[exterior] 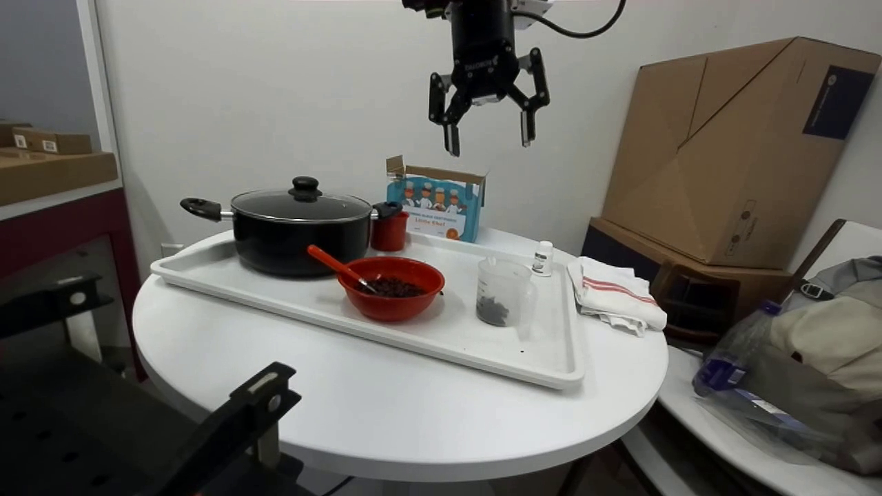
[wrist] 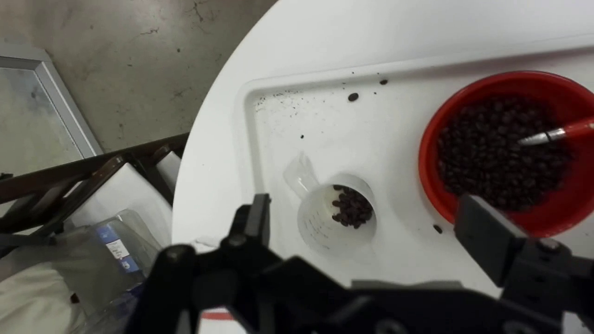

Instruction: Pour some beans from the jar into the red bowl

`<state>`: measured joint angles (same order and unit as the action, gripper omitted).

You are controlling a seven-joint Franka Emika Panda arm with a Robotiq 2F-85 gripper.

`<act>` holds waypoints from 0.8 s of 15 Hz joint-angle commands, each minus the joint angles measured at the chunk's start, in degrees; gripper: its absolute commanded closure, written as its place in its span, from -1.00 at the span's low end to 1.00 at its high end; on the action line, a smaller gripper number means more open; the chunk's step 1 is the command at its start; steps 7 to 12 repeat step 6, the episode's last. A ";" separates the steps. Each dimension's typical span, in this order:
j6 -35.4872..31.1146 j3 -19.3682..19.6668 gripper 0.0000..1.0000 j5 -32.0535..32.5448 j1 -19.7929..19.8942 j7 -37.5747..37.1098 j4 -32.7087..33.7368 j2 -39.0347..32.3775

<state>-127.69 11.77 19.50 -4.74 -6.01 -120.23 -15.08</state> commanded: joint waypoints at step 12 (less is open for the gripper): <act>-0.03 -5.66 -1.00 0.59 2.03 -5.75 -1.52 6.48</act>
